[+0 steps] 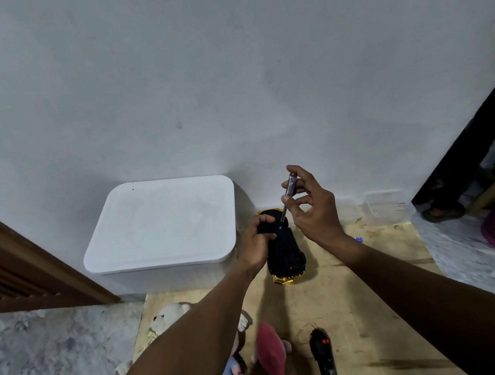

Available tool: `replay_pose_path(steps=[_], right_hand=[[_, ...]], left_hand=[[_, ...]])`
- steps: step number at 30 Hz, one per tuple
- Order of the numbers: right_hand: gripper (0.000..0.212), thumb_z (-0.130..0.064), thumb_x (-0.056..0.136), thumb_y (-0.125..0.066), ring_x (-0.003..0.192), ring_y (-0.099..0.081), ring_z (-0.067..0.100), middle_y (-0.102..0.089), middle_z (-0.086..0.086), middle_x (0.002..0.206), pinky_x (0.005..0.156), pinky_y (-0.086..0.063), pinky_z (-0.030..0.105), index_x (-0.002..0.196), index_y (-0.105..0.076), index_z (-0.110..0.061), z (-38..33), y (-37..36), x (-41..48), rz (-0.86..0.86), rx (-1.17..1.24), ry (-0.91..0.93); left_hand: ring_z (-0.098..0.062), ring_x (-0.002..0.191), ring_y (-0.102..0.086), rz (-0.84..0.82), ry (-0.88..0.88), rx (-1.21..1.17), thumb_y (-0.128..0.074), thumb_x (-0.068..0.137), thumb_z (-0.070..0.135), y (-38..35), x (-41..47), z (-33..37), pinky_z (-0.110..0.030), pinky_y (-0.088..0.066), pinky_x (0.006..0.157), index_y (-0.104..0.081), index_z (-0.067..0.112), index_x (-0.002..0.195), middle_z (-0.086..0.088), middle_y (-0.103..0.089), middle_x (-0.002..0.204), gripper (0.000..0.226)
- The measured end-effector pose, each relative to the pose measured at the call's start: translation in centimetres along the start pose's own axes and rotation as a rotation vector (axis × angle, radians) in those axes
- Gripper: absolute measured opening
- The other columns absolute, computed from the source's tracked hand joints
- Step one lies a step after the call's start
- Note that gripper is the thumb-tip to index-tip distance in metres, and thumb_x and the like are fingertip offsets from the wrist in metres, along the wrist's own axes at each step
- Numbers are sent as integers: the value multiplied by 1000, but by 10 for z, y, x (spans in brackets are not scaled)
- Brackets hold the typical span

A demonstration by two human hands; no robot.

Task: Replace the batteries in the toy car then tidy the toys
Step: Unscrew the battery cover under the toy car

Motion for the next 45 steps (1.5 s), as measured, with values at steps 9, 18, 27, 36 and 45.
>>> replay_pose_path(steps=[9,18,27,36,45], right_hand=[[54,-2,89,-65,96,-70,11,-71,-4,114,74,-59,31,134,-50,-29,-1,-3,0,-12,9,-15],[55,5,86,-63,78,-62,17,-60,1,104,69,-59,40,132,-55,-24,-3,-4,1,25,-21,41],[46,-2,87,-68,84,-63,12,-59,1,103,68,-59,32,128,-58,-19,-8,-2,2,40,-36,68],[47,2,89,-61,90,-65,18,-66,-1,100,70,-59,33,129,-55,-21,-5,-2,2,24,9,20],[54,3,91,-58,82,-66,9,-71,-3,110,68,-51,19,137,-50,-23,0,-2,1,21,14,-31]], left_hand=[[-32,104,-60,10,-1,-41,-48,80,-13,1,-1,1,-35,-52,78,-61,20,97,-13,-63,115,39],[-33,107,-59,-13,3,-37,-49,79,-9,2,1,-3,-40,-52,82,-62,26,95,-13,-63,117,40],[-30,103,-60,-23,-12,-51,-48,77,-12,2,3,0,-46,-51,88,-61,21,94,-11,-63,110,40],[-28,100,-61,-13,-9,-27,-48,77,-10,2,3,0,-41,-52,80,-62,24,94,-8,-65,107,40],[-27,101,-61,-27,-9,-50,-46,79,-15,0,3,1,-40,-53,86,-61,21,95,-10,-64,109,41]])
Point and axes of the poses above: each hand's wrist, its own x-axis towards the middle knuckle, its own y-axis out of the back of the hand, z = x × y, the point moved 9 cm from there along x, towards the middle knuckle
